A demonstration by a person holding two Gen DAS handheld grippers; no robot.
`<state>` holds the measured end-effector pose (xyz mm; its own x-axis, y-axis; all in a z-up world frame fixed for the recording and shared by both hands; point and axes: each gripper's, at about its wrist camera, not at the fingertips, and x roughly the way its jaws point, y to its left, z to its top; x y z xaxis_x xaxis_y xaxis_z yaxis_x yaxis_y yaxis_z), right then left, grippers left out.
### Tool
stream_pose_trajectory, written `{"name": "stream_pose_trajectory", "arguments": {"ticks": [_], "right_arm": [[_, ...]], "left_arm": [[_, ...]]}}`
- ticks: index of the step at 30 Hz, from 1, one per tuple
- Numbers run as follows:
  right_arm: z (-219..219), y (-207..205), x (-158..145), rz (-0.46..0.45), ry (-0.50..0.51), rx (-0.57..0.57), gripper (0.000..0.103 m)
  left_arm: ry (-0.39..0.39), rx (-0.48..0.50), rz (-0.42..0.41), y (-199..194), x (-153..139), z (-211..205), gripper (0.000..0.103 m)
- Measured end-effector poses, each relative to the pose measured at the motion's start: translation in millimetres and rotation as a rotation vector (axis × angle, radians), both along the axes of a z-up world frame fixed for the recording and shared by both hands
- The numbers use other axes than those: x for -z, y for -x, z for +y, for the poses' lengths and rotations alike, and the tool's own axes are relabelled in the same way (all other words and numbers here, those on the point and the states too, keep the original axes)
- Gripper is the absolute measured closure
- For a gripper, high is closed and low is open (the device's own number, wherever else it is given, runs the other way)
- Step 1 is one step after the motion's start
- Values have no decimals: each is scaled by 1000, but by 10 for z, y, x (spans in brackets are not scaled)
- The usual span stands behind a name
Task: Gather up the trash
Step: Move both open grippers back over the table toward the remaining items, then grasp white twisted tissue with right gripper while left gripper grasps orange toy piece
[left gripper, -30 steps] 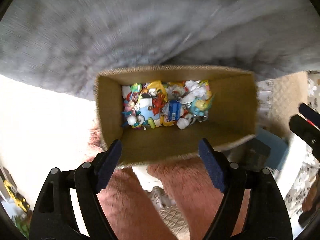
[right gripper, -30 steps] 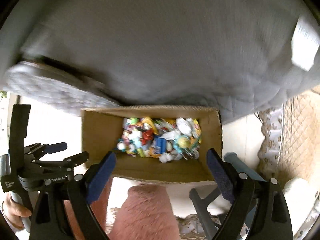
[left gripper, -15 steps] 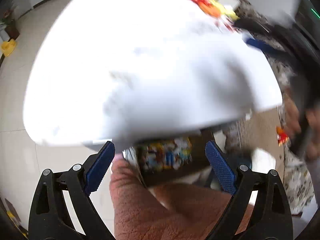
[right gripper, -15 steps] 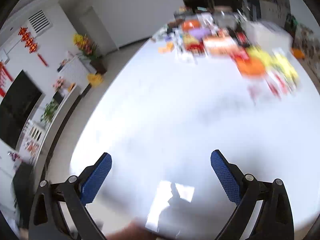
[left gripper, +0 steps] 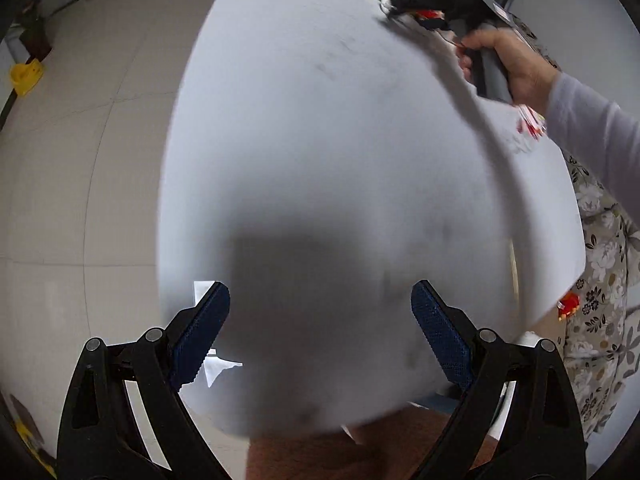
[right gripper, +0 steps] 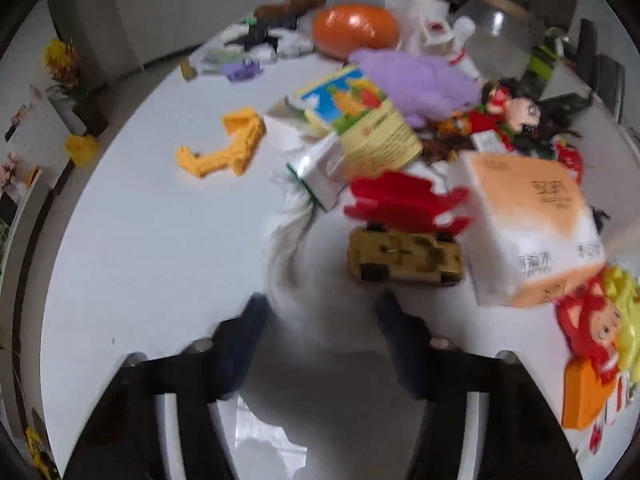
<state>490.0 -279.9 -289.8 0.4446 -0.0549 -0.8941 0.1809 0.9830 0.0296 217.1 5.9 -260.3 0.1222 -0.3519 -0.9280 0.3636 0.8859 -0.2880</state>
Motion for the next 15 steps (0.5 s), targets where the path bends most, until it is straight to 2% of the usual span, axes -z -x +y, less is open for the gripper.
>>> {"name": "stream_pose_trajectory", "arguments": {"ticks": [1,5,8,10,13,15], "right_arm": [[-1,1,-20,8,-22,-10,92],[7,318,-199,-21,-90,-16,93],[-48,934,-480,-86,-207,13,93],[-38,1264,-595,-111,-244,29,93],[-4,1846,-751,-137,-288,76,92],[5,2143,-806,-146,-307,124,92]], "left_arm": [[0,4,-3,-101,10,2,13],[19,37,-46,-736,21,-84,13],[8,83,-144,-1346,-18,-331,13],[11,109,-215,-1833,-45,-640,13],[8,145,-279,-2417,-47,-1065,13],[-46,168,-323,-2847,21,-1436,13]]}}
